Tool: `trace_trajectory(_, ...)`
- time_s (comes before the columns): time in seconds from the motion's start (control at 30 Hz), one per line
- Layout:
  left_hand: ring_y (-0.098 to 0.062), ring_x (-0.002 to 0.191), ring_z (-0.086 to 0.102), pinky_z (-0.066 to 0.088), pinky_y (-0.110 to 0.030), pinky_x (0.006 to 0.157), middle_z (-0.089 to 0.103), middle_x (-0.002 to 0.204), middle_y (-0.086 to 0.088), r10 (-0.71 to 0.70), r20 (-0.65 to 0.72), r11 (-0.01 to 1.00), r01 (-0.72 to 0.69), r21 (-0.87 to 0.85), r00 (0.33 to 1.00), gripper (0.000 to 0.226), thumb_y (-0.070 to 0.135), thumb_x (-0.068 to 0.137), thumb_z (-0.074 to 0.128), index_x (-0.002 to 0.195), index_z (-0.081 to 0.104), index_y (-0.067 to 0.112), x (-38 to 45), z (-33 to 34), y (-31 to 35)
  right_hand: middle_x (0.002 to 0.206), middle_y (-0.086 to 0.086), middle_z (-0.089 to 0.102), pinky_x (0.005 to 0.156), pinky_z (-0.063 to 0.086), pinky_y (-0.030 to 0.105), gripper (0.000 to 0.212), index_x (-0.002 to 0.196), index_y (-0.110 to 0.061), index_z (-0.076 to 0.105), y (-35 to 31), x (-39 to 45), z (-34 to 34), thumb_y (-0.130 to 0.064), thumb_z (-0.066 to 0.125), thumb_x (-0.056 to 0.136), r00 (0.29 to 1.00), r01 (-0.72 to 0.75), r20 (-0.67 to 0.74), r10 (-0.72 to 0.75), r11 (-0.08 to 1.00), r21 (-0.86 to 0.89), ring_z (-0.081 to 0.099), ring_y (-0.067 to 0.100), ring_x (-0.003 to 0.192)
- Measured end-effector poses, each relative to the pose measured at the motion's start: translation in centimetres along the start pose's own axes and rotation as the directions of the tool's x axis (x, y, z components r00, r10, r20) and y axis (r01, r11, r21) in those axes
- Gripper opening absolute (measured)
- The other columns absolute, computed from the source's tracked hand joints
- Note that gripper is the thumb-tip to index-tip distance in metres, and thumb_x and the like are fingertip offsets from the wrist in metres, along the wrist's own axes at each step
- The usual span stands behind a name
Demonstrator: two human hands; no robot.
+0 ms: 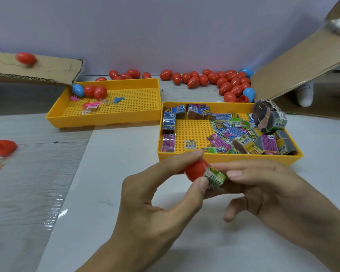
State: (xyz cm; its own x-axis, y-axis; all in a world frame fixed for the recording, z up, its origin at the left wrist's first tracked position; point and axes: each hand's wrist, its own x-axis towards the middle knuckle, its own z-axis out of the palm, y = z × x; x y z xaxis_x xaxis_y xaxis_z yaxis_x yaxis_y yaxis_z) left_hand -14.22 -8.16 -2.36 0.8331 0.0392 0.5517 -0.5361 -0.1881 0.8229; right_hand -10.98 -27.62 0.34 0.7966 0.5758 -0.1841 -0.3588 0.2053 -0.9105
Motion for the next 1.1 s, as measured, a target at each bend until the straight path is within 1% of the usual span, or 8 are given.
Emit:
trace_trajectory(0.1,-0.02,0.106,0.071,0.057,-0.038,0.091,0.074,0.115,0.001,0.028,0.017,1.0,-0.028,0.013,0.999,0.031,0.018,0.084,0.072,0.115,0.072,0.014,-0.2,0.2,-0.2,0.117,0.018,0.07,0.06,0.058,0.032,0.045,0.116,-0.005,0.071,0.1,0.1,0.3,-0.032,0.07,0.079,0.998,-0.066,0.032,0.062,0.988,0.139,0.07,0.031,0.101)
trace_trajectory(0.23,-0.018,0.112,0.069,0.056,-0.039,0.093,0.071,0.12,-0.003,0.067,0.066,0.997,-0.07,0.039,0.996,0.038,0.017,0.084,0.073,0.12,0.065,0.006,-0.6,0.5,-0.3,0.09,0.015,0.075,0.05,0.054,0.026,0.036,0.096,-0.006,0.077,0.6,0.0,0.9,-0.031,0.077,0.07,0.988,-0.037,-0.15,0.042,0.999,0.034,0.073,0.02,0.077)
trace_trajectory(0.33,-0.017,0.114,0.068,0.055,-0.039,0.096,0.07,0.123,-0.003,0.05,0.108,0.998,-0.053,0.026,0.993,0.044,0.018,0.083,0.076,0.123,0.064,0.006,-0.5,0.4,-0.6,0.086,0.015,0.074,0.044,0.052,0.024,0.025,0.089,-0.005,0.077,0.4,-0.1,0.9,-0.02,0.082,0.07,0.973,-0.054,-0.222,0.061,0.998,0.036,0.072,0.018,0.07)
trace_trajectory(0.4,-0.016,0.115,0.067,0.055,-0.039,0.096,0.07,0.123,-0.001,0.049,0.124,0.998,-0.054,0.039,0.991,0.044,0.018,0.082,0.076,0.124,0.064,0.008,-0.5,0.3,-0.7,0.089,0.017,0.073,0.043,0.052,0.024,0.026,0.088,-0.003,0.077,0.2,-0.1,0.9,-0.013,0.082,0.065,0.965,-0.082,-0.247,0.089,0.996,0.036,0.071,0.019,0.072)
trace_trajectory(0.53,-0.011,0.11,0.069,0.055,-0.029,0.094,0.071,0.119,0.002,0.061,0.117,0.993,-0.072,0.091,0.991,0.05,0.023,0.076,0.083,0.121,0.066,0.009,-0.3,0.3,-0.7,0.094,0.018,0.074,0.047,0.054,0.025,0.042,0.092,0.001,0.075,0.1,-0.1,1.0,-0.031,0.083,0.065,0.963,-0.113,-0.245,0.116,0.993,0.024,0.071,0.018,0.076)
trace_trajectory(0.77,0.0,0.109,0.067,0.053,-0.018,0.092,0.07,0.115,0.007,0.091,0.116,0.98,-0.109,0.165,0.989,0.041,0.029,0.078,0.076,0.114,0.068,0.012,-0.1,0.1,-0.3,0.087,0.016,0.075,0.048,0.055,0.024,0.039,0.091,-0.004,0.078,0.2,-0.1,1.3,-0.036,0.081,0.069,0.966,-0.123,-0.223,0.128,0.992,0.036,0.074,0.02,0.074)
trace_trajectory(0.9,0.0,0.11,0.066,0.052,-0.018,0.093,0.069,0.117,0.008,0.077,0.124,0.988,-0.092,0.122,0.989,0.046,0.026,0.076,0.076,0.119,0.064,0.014,0.1,0.1,-0.3,0.089,0.014,0.075,0.05,0.055,0.024,0.037,0.094,-0.007,0.078,0.1,-0.1,1.3,-0.036,0.074,0.071,0.969,-0.14,-0.201,0.146,0.989,0.044,0.074,0.019,0.077)
trace_trajectory(1.1,-0.002,0.116,0.064,0.053,-0.022,0.095,0.071,0.121,0.009,-0.04,0.174,0.999,0.033,0.043,0.984,0.046,0.028,0.08,0.073,0.124,0.064,0.017,0.3,-0.3,-0.4,0.093,0.019,0.075,0.051,0.054,0.023,0.034,0.097,-0.008,0.078,0.1,-0.2,1.2,-0.034,0.077,0.075,0.964,-0.16,-0.206,0.167,0.986,0.051,0.075,0.024,0.083)
